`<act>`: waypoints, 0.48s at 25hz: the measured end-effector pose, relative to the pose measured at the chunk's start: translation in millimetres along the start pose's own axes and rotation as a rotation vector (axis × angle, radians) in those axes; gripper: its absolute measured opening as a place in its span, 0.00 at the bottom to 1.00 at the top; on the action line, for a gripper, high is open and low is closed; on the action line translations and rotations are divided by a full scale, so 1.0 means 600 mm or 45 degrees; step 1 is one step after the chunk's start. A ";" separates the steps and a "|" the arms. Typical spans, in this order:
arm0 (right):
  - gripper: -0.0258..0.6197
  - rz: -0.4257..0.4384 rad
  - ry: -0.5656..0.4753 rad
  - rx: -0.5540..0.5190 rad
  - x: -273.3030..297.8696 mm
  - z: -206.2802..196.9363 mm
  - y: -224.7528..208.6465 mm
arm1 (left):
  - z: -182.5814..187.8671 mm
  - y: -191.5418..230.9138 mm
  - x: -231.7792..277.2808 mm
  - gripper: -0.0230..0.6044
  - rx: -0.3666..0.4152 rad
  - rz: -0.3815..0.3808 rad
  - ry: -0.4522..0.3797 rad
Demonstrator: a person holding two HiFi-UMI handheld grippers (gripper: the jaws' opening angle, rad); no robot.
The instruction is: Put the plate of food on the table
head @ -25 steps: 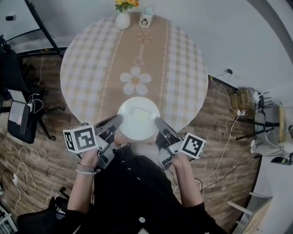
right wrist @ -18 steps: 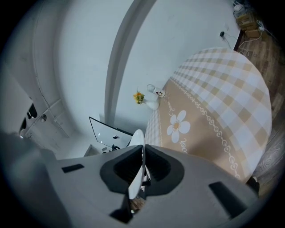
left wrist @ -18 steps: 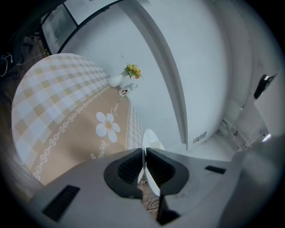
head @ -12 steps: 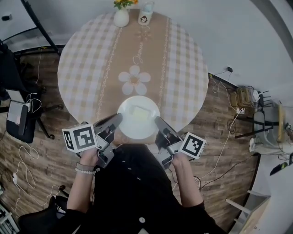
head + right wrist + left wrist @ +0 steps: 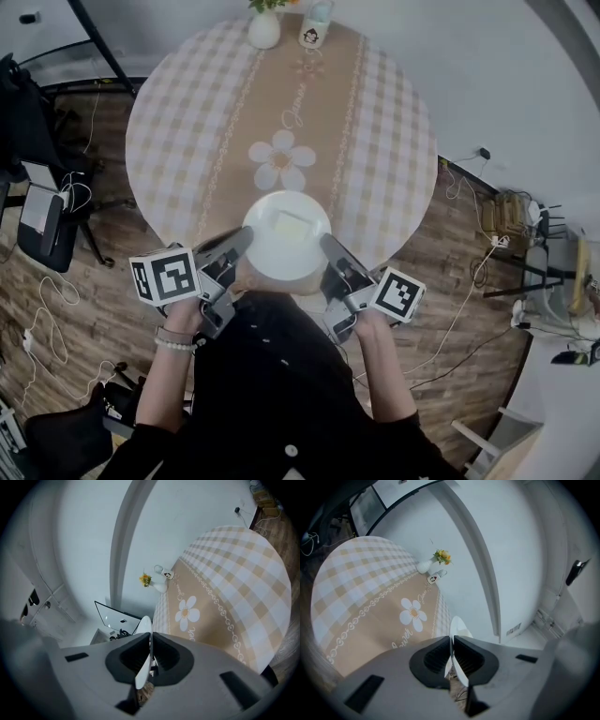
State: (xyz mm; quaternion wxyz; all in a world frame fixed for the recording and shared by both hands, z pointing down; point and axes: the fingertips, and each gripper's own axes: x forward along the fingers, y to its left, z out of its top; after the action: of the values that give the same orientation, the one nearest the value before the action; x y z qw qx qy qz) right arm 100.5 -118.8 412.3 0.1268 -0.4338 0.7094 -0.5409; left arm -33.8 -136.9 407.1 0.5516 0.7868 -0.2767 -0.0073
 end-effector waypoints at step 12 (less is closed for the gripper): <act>0.05 0.039 0.073 -0.006 0.032 0.015 -0.029 | 0.004 0.025 0.023 0.07 -0.022 0.060 -0.029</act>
State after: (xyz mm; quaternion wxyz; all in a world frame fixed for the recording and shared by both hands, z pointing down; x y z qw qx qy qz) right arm 103.5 -140.1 429.8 0.1137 -0.4075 0.7207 -0.5493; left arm -28.9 -148.6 423.3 0.5554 0.7751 -0.3012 -0.0056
